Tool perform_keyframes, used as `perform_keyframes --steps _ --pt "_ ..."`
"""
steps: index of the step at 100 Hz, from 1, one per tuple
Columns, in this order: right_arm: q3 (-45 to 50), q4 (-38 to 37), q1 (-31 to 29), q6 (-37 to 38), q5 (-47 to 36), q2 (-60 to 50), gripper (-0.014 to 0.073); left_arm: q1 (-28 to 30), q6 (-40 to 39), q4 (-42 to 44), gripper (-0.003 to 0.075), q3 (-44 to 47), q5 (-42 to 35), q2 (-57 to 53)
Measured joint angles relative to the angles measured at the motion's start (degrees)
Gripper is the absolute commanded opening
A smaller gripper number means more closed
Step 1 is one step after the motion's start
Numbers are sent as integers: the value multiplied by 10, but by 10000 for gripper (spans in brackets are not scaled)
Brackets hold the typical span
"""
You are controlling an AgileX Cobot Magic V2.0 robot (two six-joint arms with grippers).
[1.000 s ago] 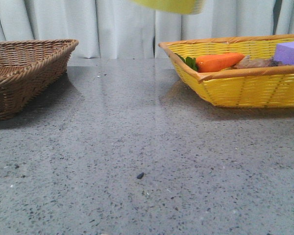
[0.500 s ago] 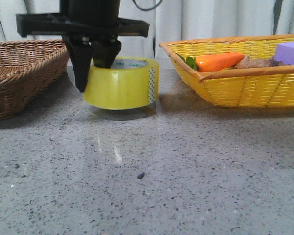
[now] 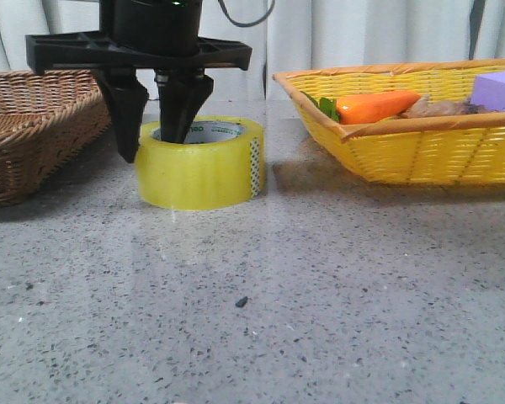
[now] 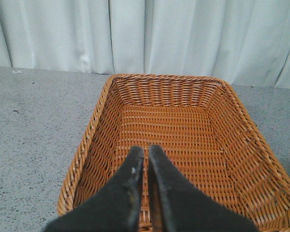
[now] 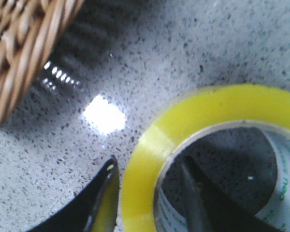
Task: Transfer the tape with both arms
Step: 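Lift the tape roll and set it on the table between the baskets, then open the right gripper, withdraw it, and lower the left gripper onto the tape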
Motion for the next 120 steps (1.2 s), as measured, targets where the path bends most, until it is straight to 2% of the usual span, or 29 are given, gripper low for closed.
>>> perform_keyframes --steps 13,21,31,40,69,95,120 --pt "-5 -6 0 -1 0 -18 227 -19 0 -1 321 0 -1 0" --pt "-10 -22 0 -1 0 -45 155 -46 0 -5 400 0 -12 0" --pt "-11 -56 0 -1 0 -92 14 -82 0 -7 393 -1 -36 1" --pt "-12 -87 0 -1 1 -140 -76 -116 0 -8 387 -12 -43 16" --pt "-14 -135 0 -1 7 -288 -74 -232 1 -9 387 -124 -4 161" --pt "-18 -155 0 -2 -6 -406 -74 -343 24 -9 387 -278 100 361" --pt "-19 -158 0 -2 19 -459 -74 -395 32 -10 387 -421 201 537"
